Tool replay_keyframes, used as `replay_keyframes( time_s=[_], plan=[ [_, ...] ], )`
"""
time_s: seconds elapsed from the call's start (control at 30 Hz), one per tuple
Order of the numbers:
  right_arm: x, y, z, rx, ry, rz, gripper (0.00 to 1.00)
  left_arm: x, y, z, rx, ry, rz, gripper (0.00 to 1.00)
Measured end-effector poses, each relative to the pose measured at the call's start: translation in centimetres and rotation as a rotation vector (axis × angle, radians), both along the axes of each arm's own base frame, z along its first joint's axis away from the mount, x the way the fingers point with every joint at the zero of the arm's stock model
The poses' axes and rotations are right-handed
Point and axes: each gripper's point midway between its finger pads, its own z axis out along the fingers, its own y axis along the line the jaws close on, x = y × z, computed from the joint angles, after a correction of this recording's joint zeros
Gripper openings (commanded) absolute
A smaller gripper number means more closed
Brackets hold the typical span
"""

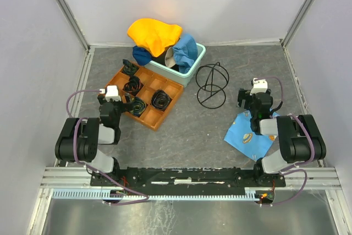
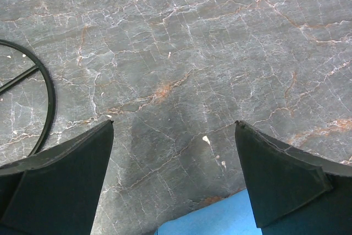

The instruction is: Stack the hats

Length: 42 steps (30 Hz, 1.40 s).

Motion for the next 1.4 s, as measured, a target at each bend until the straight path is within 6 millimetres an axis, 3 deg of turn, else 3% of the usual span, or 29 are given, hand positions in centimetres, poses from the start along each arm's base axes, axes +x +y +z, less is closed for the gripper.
replay_keyframes(
  time_s=[0.27, 0.47, 0.57, 0.6, 0.67, 0.73, 0.8, 0.83, 0.93, 1.03, 1.1, 1.17, 1.33, 1.4],
  plan=[
    [0.0, 0.0, 0.0, 0.000, 0.000, 0.000, 0.99, 0.8, 1.3, 0.6, -0.014, 0.044, 0.084, 0.99],
    [-0.1, -0.1, 0.0, -0.001, 0.002, -0.005, 0.99, 3.2, 2.1, 9.0, -0.068, -0.018, 0.158, 0.99],
    [-0.3, -0.3, 0.5, -0.005, 0.028, -0.019, 0.99, 4.6, 1.3, 13.8, -0.134, -0.020, 0.136, 1.00],
    [-0.2, -0.3, 1.1, -0.005, 0.028, -0.020, 0.99, 5.0, 0.7, 15.1, -0.163, -0.022, 0.115, 0.90],
    [0.4, -0.3, 2.8, -0.006, 0.018, -0.021, 0.96, 4.9, -0.3, 16.1, -0.222, -0.004, 0.080, 0.60],
    [0.9, -0.3, 5.4, -0.005, -0.011, -0.021, 0.90, 4.1, -1.2, 15.7, -0.288, 0.043, 0.068, 0.43],
    [1.7, -0.3, 9.3, 0.002, -0.052, -0.024, 0.76, 2.8, -1.7, 14.2, -0.346, 0.129, 0.094, 0.13],
    [2.1, -0.3, 11.2, 0.006, -0.073, -0.028, 0.73, 2.3, -1.7, 13.4, -0.368, 0.166, 0.120, 0.04],
    [3.9, -0.4, 18.2, 0.036, -0.119, -0.060, 0.71, 0.5, -1.4, 11.2, -0.429, 0.287, 0.223, 0.03],
    [5.1, -0.4, 24.3, 0.067, -0.137, -0.077, 0.85, -1.3, -1.0, 9.0, -0.514, 0.387, 0.344, 0.03],
    [5.5, -0.3, 26.8, 0.082, -0.133, -0.079, 0.89, -2.5, -0.9, 7.4, -0.574, 0.448, 0.425, 0.03],
    [5.3, -0.2, 27.4, 0.092, -0.110, -0.081, 0.91, -3.6, -0.8, 6.1, -0.627, 0.489, 0.504, 0.05],
    [3.4, 0.0, 24.2, 0.103, 0.033, -0.088, 0.93, -6.2, -0.6, 3.3, -0.753, 0.553, 0.684, 0.18],
    [2.9, -0.1, 23.4, 0.099, 0.068, -0.091, 0.94, -7.1, -0.7, 2.1, -0.799, 0.574, 0.739, 0.28]
  ],
)
